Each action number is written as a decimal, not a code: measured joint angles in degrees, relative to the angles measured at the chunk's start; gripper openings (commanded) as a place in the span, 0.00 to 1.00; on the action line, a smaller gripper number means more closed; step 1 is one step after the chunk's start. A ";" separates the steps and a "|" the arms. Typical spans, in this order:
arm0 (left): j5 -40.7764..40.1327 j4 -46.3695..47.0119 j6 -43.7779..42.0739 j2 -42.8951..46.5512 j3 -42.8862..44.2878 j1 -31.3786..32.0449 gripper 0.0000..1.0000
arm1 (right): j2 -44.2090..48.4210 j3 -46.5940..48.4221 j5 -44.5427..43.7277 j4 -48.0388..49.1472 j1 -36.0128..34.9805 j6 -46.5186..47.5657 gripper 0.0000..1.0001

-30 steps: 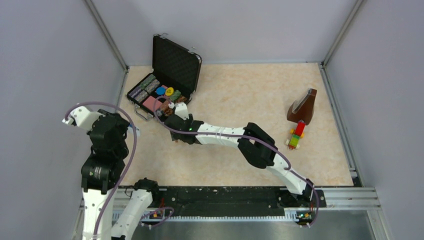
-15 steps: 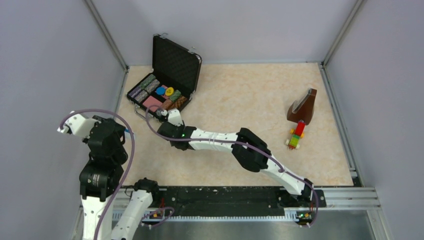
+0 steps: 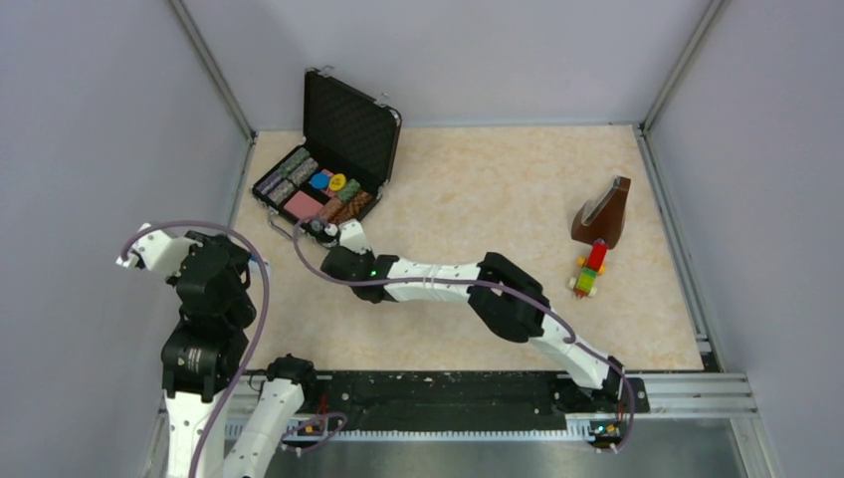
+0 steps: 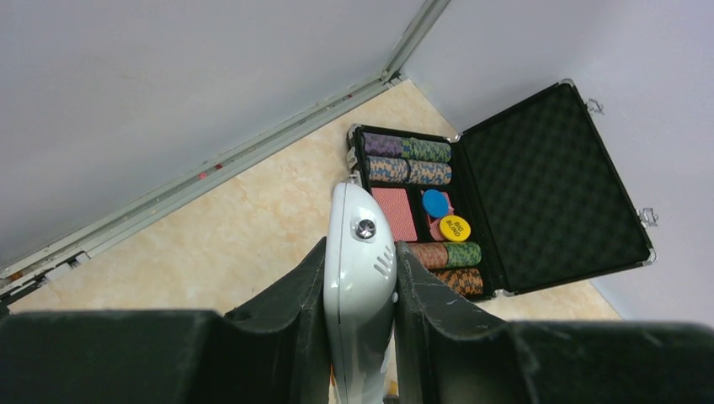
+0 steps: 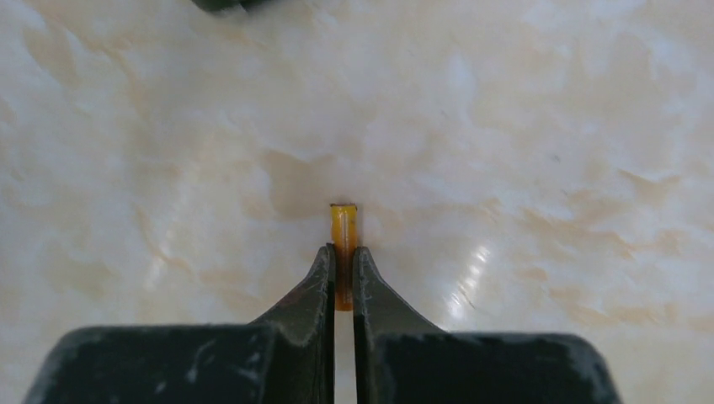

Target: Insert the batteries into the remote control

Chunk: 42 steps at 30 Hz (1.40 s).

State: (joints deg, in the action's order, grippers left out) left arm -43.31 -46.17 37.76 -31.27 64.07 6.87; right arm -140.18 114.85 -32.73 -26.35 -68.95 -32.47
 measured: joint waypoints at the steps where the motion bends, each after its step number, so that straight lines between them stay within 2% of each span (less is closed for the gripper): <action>1: 0.42 0.37 0.00 0.00 -0.57 0.00 0.00 | 2.08 -3.63 0.42 1.51 0.20 0.66 0.00; 7: 5.05 2.97 0.09 -0.28 -4.96 0.00 0.00 | 20.39 -30.53 6.58 5.77 5.11 5.95 0.00; 12: 14.14 8.61 -0.26 -1.97 -9.62 0.00 0.00 | 35.71 -45.88 10.14 6.12 13.97 10.60 0.00; 15: 24.11 14.10 -1.31 -4.31 -12.98 0.00 0.00 | 43.43 -51.76 11.67 5.90 18.34 13.94 0.00; 18: 39.74 22.56 -2.60 -7.23 -17.07 -0.07 0.00 | 47.58 -54.99 13.62 6.10 19.56 18.34 0.04; 23: 66.73 35.69 -2.58 -16.31 -18.88 -0.02 0.00 | 48.70 -58.42 18.23 6.19 20.06 28.24 0.09; 28: 83.19 44.61 -1.22 -21.27 -18.88 -0.04 0.00 | 48.63 -60.37 19.98 7.76 23.32 36.79 0.14; 35: 95.10 49.72 -1.27 -24.35 -16.11 -0.04 0.00 | 47.34 -61.64 20.55 11.50 25.03 46.58 0.15; 40: 96.98 50.12 -2.69 -25.64 -15.21 -0.04 0.00 | 45.57 -61.70 22.45 12.11 25.38 50.53 0.17; 42: 96.91 50.14 -3.37 -25.66 -15.21 -0.04 0.00 | 45.13 -61.96 23.06 12.22 25.57 51.63 0.21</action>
State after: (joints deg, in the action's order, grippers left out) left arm 53.60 3.97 34.39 -56.93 48.86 6.83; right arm -95.04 52.88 -9.67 -14.13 -43.38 19.16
